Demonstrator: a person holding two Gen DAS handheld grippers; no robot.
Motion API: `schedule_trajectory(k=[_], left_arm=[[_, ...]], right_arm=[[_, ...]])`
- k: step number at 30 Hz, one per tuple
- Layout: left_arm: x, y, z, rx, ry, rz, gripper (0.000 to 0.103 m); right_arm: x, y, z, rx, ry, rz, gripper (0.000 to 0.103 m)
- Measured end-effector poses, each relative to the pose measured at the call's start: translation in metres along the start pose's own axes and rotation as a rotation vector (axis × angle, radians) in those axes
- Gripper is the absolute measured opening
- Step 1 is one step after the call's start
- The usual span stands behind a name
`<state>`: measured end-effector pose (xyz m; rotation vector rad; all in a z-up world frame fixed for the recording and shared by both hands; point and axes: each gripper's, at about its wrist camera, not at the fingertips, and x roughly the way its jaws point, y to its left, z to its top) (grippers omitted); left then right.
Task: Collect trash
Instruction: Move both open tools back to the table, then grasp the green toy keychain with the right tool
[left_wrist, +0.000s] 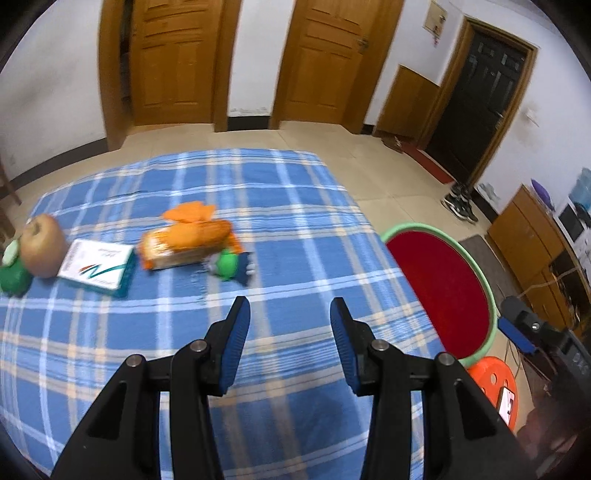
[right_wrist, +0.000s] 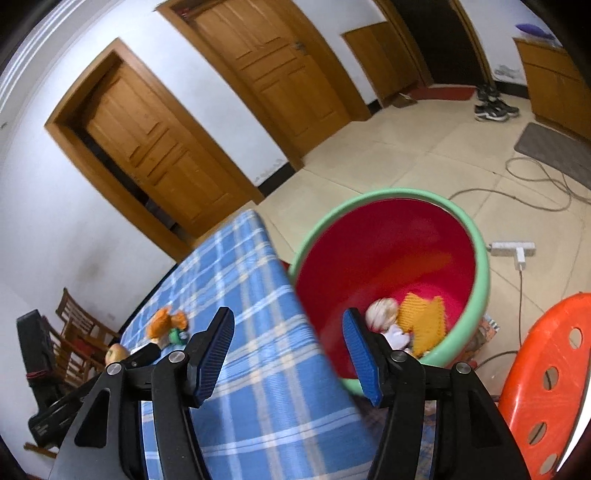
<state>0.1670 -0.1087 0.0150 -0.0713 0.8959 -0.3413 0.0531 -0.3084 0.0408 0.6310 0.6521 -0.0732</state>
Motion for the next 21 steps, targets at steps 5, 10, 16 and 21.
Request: schedule_trajectory(k=[5, 10, 16, 21], left_arm=[[-0.010, 0.036, -0.001, -0.062, -0.019, 0.049, 0.045], [-0.016, 0.077, 0.000, -0.124, -0.035, 0.115, 0.045], [-0.020, 0.125, -0.003, -0.187, -0.042, 0.202, 0.045], [-0.021, 0.150, -0.006, -0.183, -0.047, 0.251, 0.050]], right_arm=[[0.000, 0.032, 0.000, -0.061, 0.007, 0.033, 0.063], [0.009, 0.064, -0.004, -0.120, 0.028, 0.056, 0.063], [0.041, 0.098, -0.011, -0.187, 0.091, 0.078, 0.063], [0.080, 0.128, -0.025, -0.261, 0.165, 0.085, 0.063]])
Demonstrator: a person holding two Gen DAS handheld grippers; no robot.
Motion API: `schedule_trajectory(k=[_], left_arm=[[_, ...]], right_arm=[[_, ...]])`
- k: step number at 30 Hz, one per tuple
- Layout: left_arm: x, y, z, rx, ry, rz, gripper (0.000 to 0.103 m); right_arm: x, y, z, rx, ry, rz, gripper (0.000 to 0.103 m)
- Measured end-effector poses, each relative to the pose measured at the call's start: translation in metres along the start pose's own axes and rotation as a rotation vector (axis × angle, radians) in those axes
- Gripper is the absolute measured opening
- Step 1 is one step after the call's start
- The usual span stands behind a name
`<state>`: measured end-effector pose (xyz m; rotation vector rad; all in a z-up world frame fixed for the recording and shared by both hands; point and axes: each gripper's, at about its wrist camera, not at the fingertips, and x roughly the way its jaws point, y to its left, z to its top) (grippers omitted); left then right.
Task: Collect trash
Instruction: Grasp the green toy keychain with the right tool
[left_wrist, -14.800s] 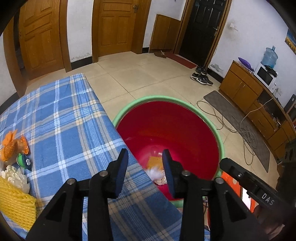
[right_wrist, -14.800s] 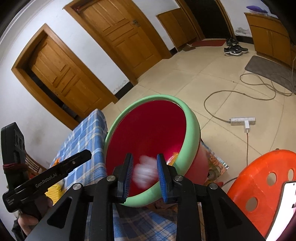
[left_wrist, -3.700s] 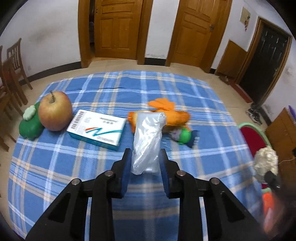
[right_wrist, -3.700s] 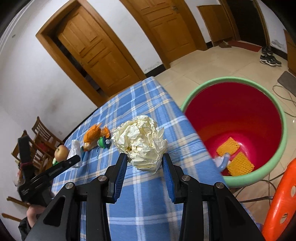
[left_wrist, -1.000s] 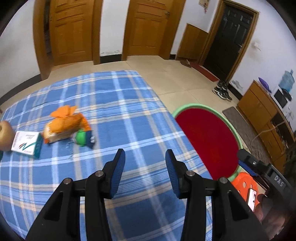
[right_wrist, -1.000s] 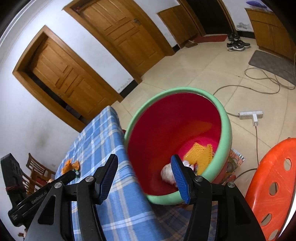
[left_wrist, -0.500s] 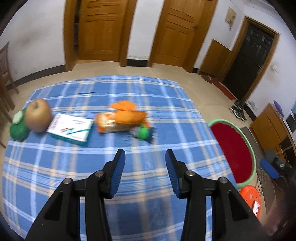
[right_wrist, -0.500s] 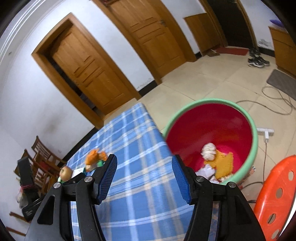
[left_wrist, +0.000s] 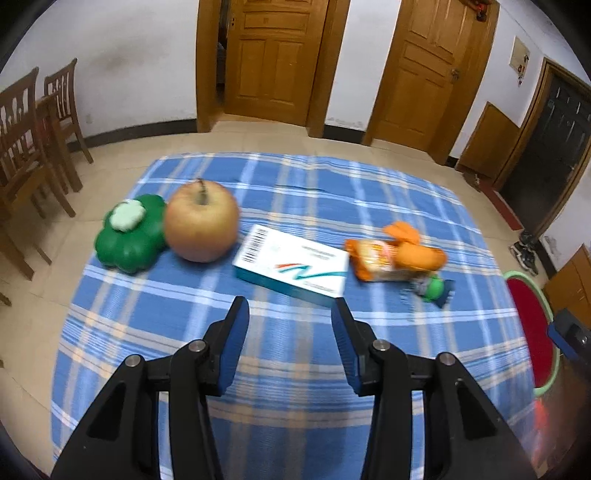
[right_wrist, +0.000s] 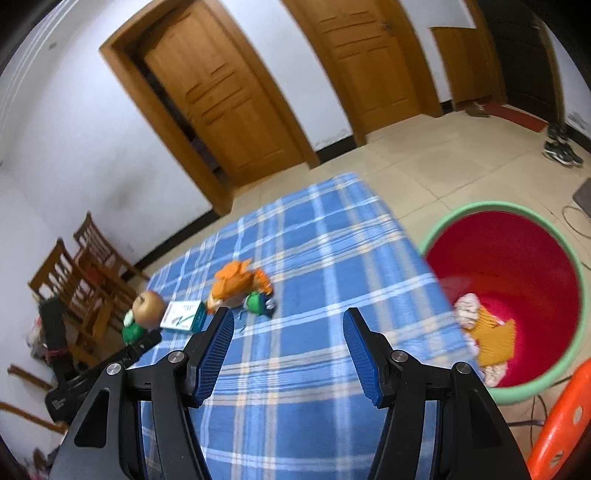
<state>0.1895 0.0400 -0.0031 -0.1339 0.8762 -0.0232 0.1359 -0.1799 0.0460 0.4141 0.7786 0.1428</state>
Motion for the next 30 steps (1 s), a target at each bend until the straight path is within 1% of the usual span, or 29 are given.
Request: schedule_trajectory(k=[2, 5, 7, 9, 12, 17, 22, 23, 25, 26, 27, 29, 30], left_arm=[[0.004, 0.006, 0.001, 0.027, -0.012, 0.013, 0.053], [0.011, 0.010, 0.007, 0.055, -0.012, 0.012, 0.056], [0.016, 0.012, 0.011, 0.064, -0.008, -0.005, 0.056], [0.022, 0.013, 0.015, 0.068, -0.001, -0.028, 0.059], [0.031, 0.014, 0.020, 0.077, 0.009, -0.047, 0.062], [0.040, 0.013, 0.019, 0.080, 0.031, -0.062, 0.063], [0.050, 0.007, 0.020, 0.107, 0.050, -0.071, 0.065], [0.052, 0.006, 0.021, 0.112, 0.053, -0.074, 0.065], [0.056, 0.004, 0.024, 0.124, 0.059, -0.077, 0.065], [0.058, 0.003, 0.025, 0.128, 0.061, -0.074, 0.065], [0.059, 0.002, 0.026, 0.132, 0.062, -0.073, 0.065], [0.061, -0.001, 0.028, 0.141, 0.065, -0.080, 0.065], [0.062, -0.003, 0.029, 0.152, 0.069, -0.087, 0.066]], right_arm=[[0.018, 0.007, 0.000, -0.015, 0.036, 0.002, 0.063], [0.048, 0.015, -0.001, -0.011, 0.103, 0.019, 0.063], [0.063, 0.021, -0.002, -0.019, 0.128, 0.011, 0.063], [0.079, 0.027, -0.003, -0.034, 0.150, 0.002, 0.063], [0.092, 0.034, -0.002, -0.054, 0.162, -0.012, 0.063], [0.114, 0.040, 0.002, -0.076, 0.165, -0.044, 0.063], [0.131, 0.040, 0.003, -0.069, 0.179, -0.041, 0.062], [0.130, 0.041, 0.003, -0.075, 0.160, -0.046, 0.061], [0.134, 0.040, 0.003, -0.079, 0.167, -0.061, 0.033], [0.133, 0.038, 0.004, -0.072, 0.167, -0.052, 0.033], [0.131, 0.036, 0.004, -0.060, 0.170, -0.042, 0.028], [0.126, 0.031, 0.004, -0.033, 0.181, -0.019, 0.024], [0.121, 0.027, 0.003, -0.022, 0.179, -0.006, 0.020]])
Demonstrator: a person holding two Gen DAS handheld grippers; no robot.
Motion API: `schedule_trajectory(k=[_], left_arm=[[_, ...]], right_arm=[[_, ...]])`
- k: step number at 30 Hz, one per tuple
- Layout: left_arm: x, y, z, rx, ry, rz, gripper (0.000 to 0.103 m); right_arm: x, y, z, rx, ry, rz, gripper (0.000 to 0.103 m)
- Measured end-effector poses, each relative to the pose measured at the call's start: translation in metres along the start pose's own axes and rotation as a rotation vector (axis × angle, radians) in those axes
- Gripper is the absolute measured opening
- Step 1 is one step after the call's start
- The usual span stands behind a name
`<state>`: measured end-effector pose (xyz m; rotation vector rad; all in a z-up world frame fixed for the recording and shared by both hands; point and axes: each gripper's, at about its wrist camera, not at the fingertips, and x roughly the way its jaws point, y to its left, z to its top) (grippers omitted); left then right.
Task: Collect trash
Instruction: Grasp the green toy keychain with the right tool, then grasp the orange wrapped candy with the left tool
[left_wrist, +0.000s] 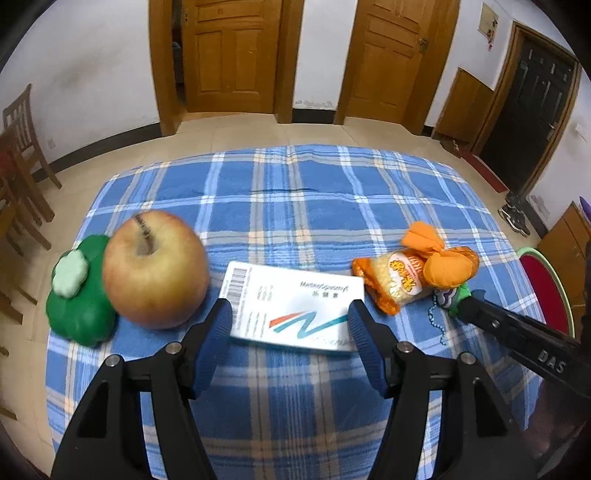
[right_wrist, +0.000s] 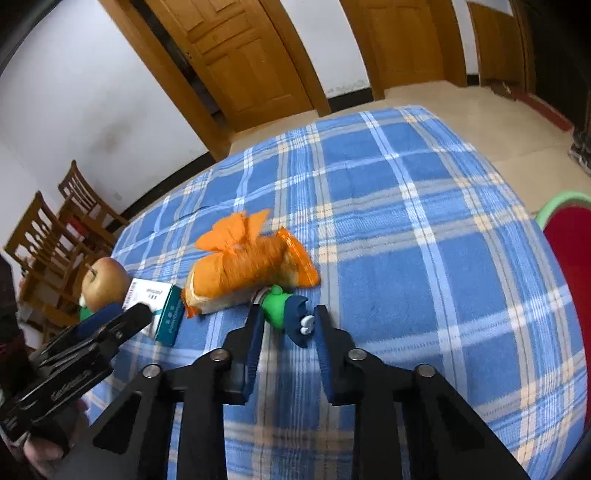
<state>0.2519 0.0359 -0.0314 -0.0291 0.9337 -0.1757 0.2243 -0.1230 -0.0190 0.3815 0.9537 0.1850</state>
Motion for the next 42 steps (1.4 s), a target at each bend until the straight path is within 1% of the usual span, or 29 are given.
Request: schedule_trajectory(k=[1, 3, 6, 12, 13, 15, 18, 19, 24, 27, 30, 33, 34, 35, 36, 38, 42], left_arm=[[0.001, -0.001, 0.001, 0.009, 0.002, 0.002, 0.067], [0.004, -0.003, 0.004, 0.023, 0.007, 0.010, 0.070], [0.009, -0.002, 0.008, 0.030, 0.008, 0.024, 0.072], [0.014, -0.002, 0.014, 0.026, 0.009, 0.032, 0.074], [0.015, -0.004, 0.014, 0.035, 0.010, 0.034, 0.075], [0.017, -0.008, 0.014, 0.064, 0.020, 0.027, 0.083], [0.020, -0.015, 0.013, 0.113, 0.040, 0.045, 0.083], [0.020, -0.018, 0.012, 0.123, 0.046, 0.043, 0.083], [0.015, -0.031, 0.008, 0.148, 0.067, -0.024, 0.083], [0.012, -0.045, 0.003, 0.186, 0.074, -0.049, 0.082], [0.008, -0.053, 0.000, 0.211, 0.077, -0.053, 0.077], [0.003, -0.055, 0.007, 0.203, 0.079, -0.055, 0.076], [0.002, -0.054, 0.011, 0.189, 0.072, -0.050, 0.073], [0.001, -0.052, 0.015, 0.178, 0.066, -0.048, 0.067], [-0.001, -0.052, 0.020, 0.163, 0.057, -0.054, 0.064], [-0.004, -0.056, 0.027, 0.152, 0.047, -0.089, 0.064], [-0.008, -0.080, 0.032, 0.183, 0.033, -0.131, 0.064]], right_arm=[[-0.004, -0.001, -0.001, 0.004, -0.004, 0.007, 0.013], [-0.016, -0.007, -0.005, 0.019, -0.020, 0.018, 0.013], [-0.033, -0.014, -0.011, 0.027, -0.041, 0.032, 0.013], [-0.064, -0.030, -0.020, 0.053, -0.088, 0.056, 0.013], [-0.068, -0.032, -0.021, 0.057, -0.094, 0.061, 0.013], [-0.078, -0.038, -0.025, 0.069, -0.112, 0.067, 0.013], [-0.088, -0.043, -0.030, 0.075, -0.129, 0.070, 0.013], [-0.090, -0.044, -0.030, 0.076, -0.131, 0.071, 0.013], [-0.100, -0.053, -0.040, 0.095, -0.142, 0.067, 0.013], [-0.106, -0.060, -0.044, 0.113, -0.150, 0.066, 0.013], [-0.110, -0.065, -0.045, 0.128, -0.161, 0.068, 0.013], [-0.116, -0.070, -0.047, 0.137, -0.177, 0.072, 0.013], [-0.119, -0.072, -0.049, 0.140, -0.184, 0.074, 0.013], [-0.121, -0.074, -0.049, 0.144, -0.189, 0.076, 0.013], [-0.123, -0.076, -0.050, 0.149, -0.194, 0.077, 0.013], [-0.127, -0.080, -0.050, 0.158, -0.201, 0.079, 0.013], [-0.135, -0.087, -0.051, 0.170, -0.219, 0.076, 0.013]])
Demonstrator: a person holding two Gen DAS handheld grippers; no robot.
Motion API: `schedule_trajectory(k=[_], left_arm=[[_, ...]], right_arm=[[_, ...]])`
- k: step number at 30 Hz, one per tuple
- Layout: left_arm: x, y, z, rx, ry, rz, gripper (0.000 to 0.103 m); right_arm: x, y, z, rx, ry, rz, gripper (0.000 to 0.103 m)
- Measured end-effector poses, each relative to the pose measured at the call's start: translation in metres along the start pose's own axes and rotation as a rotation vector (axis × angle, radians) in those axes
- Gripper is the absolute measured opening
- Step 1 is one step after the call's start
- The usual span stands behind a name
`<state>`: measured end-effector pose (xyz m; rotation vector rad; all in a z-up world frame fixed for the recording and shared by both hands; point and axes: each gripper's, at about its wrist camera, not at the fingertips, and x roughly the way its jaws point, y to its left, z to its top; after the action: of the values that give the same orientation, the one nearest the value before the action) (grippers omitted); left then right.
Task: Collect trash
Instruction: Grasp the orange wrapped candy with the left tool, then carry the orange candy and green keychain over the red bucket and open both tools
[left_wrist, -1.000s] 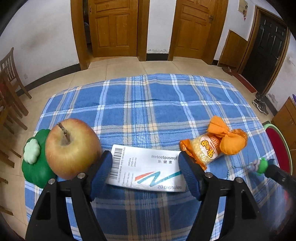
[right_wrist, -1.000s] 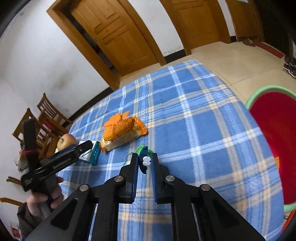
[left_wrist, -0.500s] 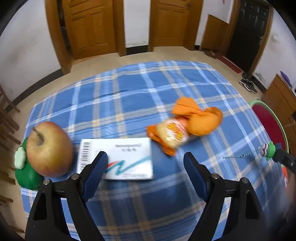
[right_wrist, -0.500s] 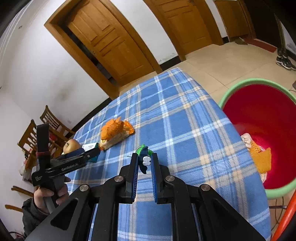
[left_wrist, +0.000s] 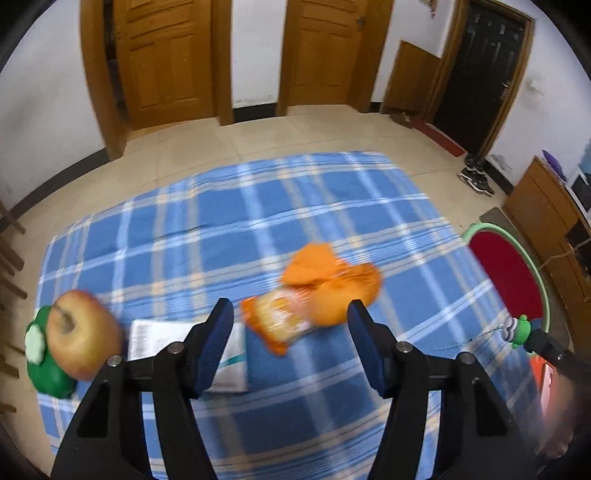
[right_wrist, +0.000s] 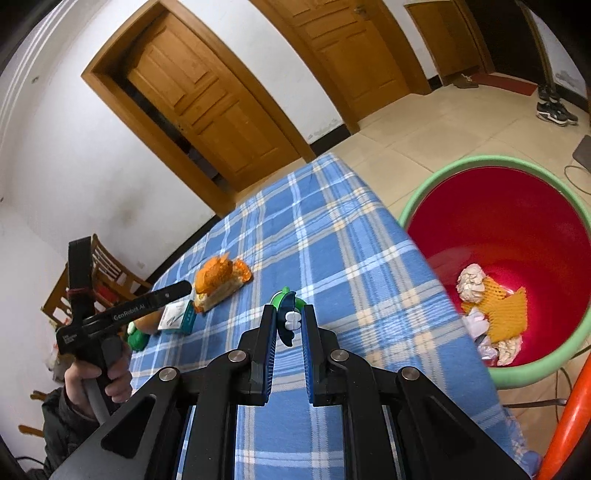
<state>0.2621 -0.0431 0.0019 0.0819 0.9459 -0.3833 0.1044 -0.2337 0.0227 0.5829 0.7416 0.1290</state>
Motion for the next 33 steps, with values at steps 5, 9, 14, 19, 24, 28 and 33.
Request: schedule_trajectory(k=[5, 9, 14, 19, 24, 28, 33], left_arm=[[0.014, -0.029, 0.006, 0.024, 0.010, -0.014, 0.066], [0.027, -0.041, 0.006, 0.040, 0.013, 0.085, 0.059], [0.026, -0.038, 0.004, 0.004, -0.003, 0.083, 0.045], [0.015, -0.044, 0.002, 0.015, -0.022, 0.045, 0.038], [-0.001, -0.060, -0.002, 0.004, -0.045, -0.017, 0.037], [-0.016, -0.082, -0.005, 0.018, -0.073, -0.073, 0.037], [-0.027, -0.111, -0.004, 0.047, -0.088, -0.137, 0.037]], right_arm=[[-0.011, -0.008, 0.003, 0.015, -0.023, 0.002, 0.013], [-0.021, -0.014, 0.006, 0.025, -0.046, 0.003, 0.013], [-0.032, -0.022, 0.007, 0.043, -0.069, 0.006, 0.013], [-0.038, -0.031, 0.007, 0.063, -0.083, 0.000, 0.013], [-0.049, -0.041, 0.006, 0.083, -0.111, -0.020, 0.013], [-0.060, -0.052, 0.006, 0.105, -0.138, -0.042, 0.013], [-0.076, -0.069, 0.008, 0.134, -0.184, -0.089, 0.013]])
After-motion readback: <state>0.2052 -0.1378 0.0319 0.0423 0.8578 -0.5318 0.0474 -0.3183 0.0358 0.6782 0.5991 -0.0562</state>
